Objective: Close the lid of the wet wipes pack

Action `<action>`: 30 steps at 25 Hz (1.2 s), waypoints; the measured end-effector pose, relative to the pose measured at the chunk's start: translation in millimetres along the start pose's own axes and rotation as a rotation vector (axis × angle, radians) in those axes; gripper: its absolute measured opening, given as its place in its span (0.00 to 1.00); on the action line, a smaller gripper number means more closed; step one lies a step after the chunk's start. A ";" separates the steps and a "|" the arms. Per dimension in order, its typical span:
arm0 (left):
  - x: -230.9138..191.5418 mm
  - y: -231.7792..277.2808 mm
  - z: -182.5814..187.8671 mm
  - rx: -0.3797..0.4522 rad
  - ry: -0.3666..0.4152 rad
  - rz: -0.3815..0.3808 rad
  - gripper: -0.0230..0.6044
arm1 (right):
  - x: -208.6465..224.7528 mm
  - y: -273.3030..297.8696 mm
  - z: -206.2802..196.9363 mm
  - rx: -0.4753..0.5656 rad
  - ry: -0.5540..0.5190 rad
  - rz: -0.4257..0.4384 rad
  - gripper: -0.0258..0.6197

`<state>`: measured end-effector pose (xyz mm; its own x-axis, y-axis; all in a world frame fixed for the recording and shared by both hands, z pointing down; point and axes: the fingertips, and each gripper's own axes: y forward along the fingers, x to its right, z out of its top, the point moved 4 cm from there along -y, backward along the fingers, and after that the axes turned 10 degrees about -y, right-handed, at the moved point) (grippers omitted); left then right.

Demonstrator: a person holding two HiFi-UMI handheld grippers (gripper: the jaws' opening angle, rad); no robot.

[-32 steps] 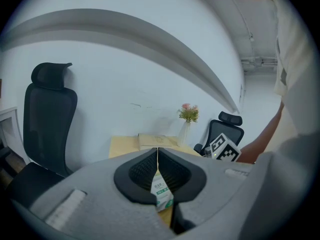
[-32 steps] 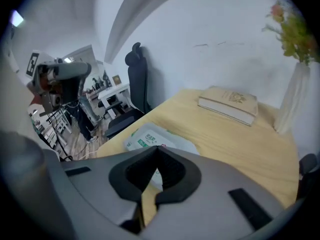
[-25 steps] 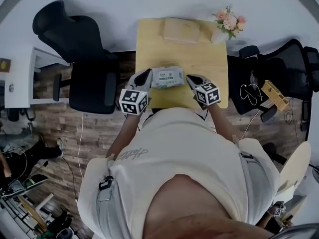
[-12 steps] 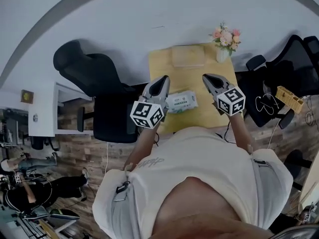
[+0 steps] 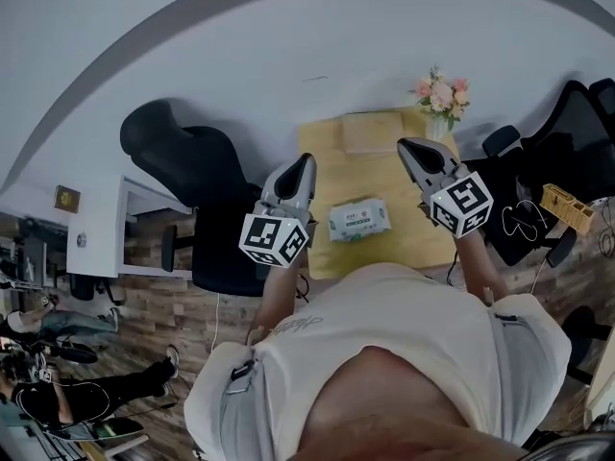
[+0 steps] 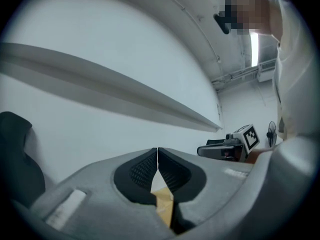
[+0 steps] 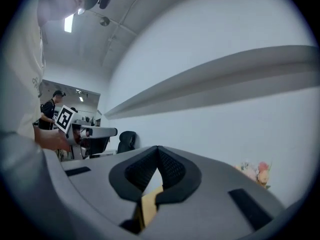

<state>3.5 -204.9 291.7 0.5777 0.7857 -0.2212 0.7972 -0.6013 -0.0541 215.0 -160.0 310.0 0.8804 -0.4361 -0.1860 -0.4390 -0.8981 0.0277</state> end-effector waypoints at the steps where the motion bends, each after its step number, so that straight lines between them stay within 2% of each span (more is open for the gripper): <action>1: 0.6 0.1 3.8 0.009 0.019 0.005 0.06 | 1.3 0.2 6.5 0.018 -0.003 -0.002 0.04; 5: -1.5 -0.2 5.8 0.009 0.061 0.023 0.06 | 2.4 5.6 16.3 0.042 -0.034 -0.005 0.04; 15: -17.4 8.4 -36.9 -0.072 -0.025 0.072 0.06 | 5.3 15.2 -2.7 -0.020 -0.029 0.023 0.04; 19: -22.7 12.2 -43.1 -0.070 -0.042 0.076 0.06 | 4.1 17.3 -6.5 -0.032 -0.039 0.027 0.04; 23: -25.1 16.0 -46.1 -0.070 -0.055 0.077 0.06 | 3.9 16.9 -5.4 -0.008 0.006 0.035 0.04; 27: -25.8 16.7 -46.2 -0.071 -0.050 0.071 0.06 | -0.5 17.7 -4.3 -0.022 -0.053 0.037 0.04; 30: -26.9 15.8 -45.9 -0.068 -0.050 0.077 0.06 | -2.9 16.5 -9.3 -0.026 -0.038 0.052 0.04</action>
<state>8.5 -228.9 341.5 0.6297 0.7283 -0.2704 0.7617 -0.6472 0.0309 206.9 -174.1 320.1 0.8489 -0.4800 -0.2212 -0.4785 -0.8758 0.0641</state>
